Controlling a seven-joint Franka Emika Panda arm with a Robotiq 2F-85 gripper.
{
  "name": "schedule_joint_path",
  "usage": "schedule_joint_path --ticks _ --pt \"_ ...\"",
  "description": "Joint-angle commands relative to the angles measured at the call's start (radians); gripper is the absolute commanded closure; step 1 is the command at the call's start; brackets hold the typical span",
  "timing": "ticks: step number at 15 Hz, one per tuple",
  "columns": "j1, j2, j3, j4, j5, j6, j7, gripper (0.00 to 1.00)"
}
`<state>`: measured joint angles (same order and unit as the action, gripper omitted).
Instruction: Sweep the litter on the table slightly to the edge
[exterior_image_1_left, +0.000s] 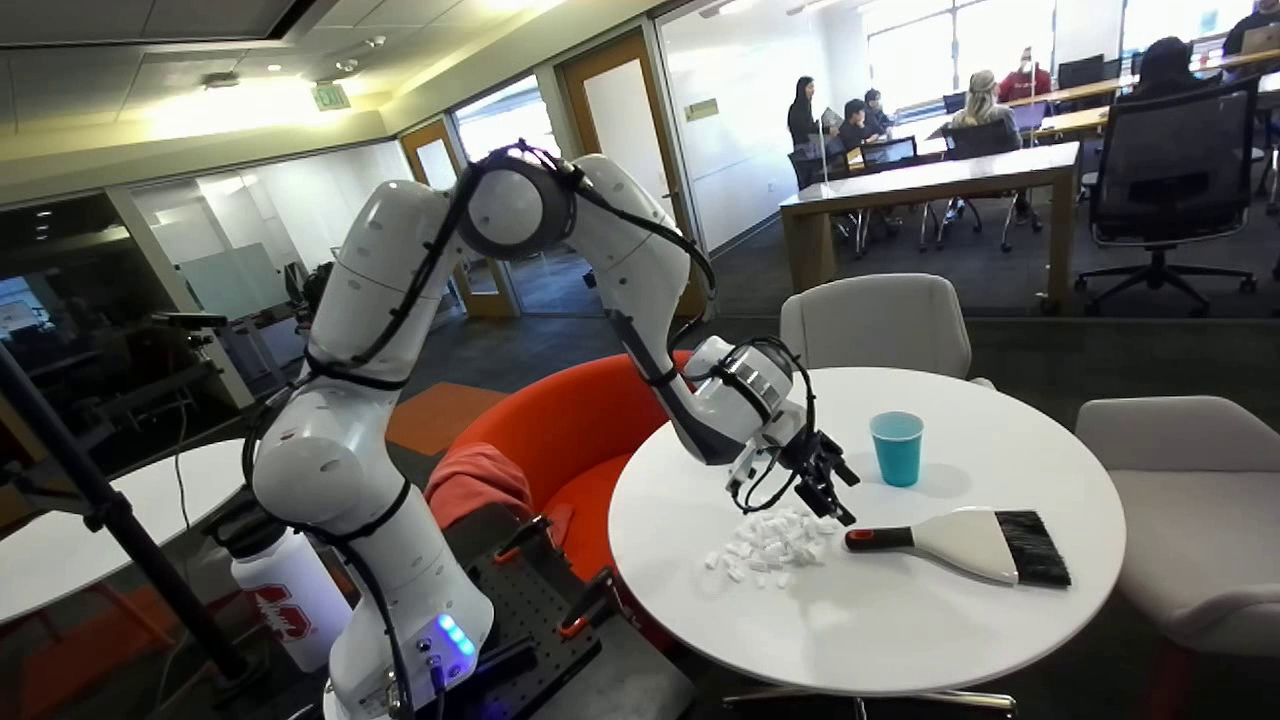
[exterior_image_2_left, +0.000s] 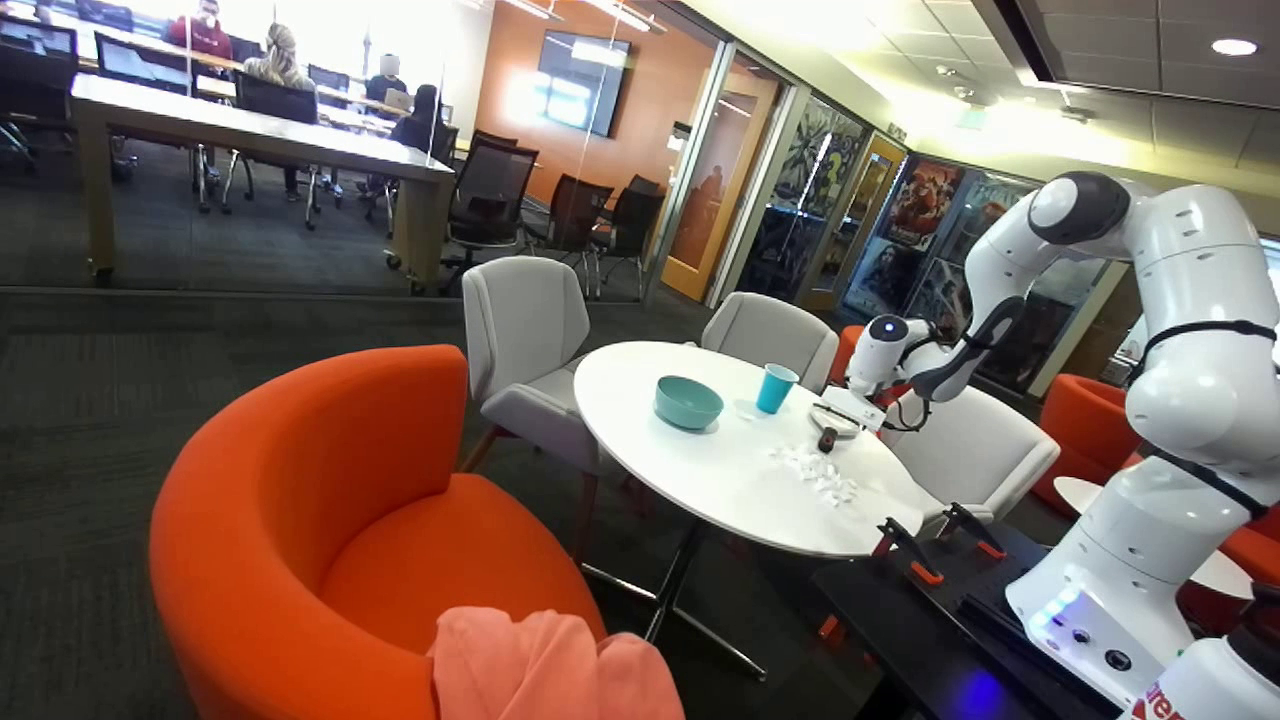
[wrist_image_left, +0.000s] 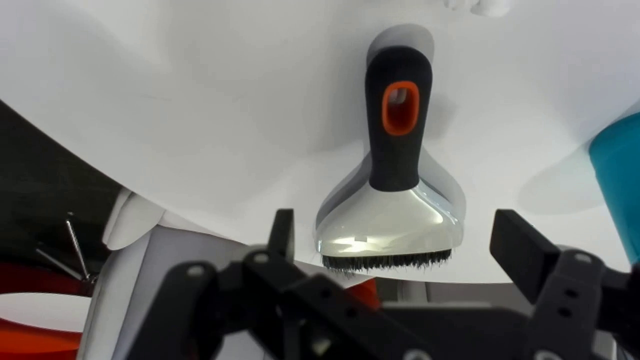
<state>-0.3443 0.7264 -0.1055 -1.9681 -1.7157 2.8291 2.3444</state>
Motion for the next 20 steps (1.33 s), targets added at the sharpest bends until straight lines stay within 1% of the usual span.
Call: schedule_joint_path --ticks 1,4,11,20 --pt "0.001 0.054 -0.008 0.058 -0.052 -0.014 0.047 0.0" --pt "-0.009 0.101 -0.011 0.114 -0.094 0.002 0.04 0.0" --pt "-0.03 0.209 -0.004 0.24 -0.154 -0.007 0.051 0.0" --pt "-0.035 0.317 -0.004 0.36 -0.133 -0.014 0.035 0.0"
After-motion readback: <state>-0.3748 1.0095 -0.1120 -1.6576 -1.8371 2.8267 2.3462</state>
